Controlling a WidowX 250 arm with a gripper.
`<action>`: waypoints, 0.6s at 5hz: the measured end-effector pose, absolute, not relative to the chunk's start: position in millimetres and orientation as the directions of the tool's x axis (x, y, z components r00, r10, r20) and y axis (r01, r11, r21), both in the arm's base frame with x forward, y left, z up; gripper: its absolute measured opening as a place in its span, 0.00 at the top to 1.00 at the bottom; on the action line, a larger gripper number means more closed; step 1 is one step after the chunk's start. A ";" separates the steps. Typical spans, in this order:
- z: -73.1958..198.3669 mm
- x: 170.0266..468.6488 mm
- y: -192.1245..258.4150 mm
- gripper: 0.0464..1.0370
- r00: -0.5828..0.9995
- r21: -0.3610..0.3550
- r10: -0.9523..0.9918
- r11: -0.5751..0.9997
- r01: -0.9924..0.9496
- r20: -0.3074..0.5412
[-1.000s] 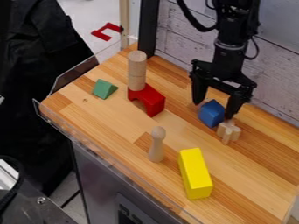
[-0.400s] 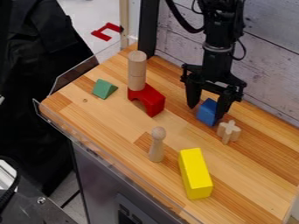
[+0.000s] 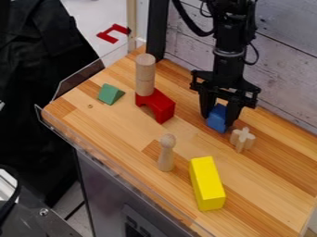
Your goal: Put the blue cube on top of the cylinder
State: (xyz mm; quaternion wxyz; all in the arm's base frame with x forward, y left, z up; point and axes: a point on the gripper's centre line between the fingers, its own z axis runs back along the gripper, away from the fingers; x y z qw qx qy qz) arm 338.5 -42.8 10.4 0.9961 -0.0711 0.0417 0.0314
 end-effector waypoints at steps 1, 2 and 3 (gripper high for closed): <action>42.3 313.0 -35.6 0.50 0.994 -0.143 0.073 0.986 -0.085 -0.085; 76.5 294.1 -16.5 0.50 0.990 -0.162 0.133 0.977 -0.139 -0.046; 92.0 281.2 0.7 0.50 0.978 -0.152 0.202 0.967 -0.206 -0.041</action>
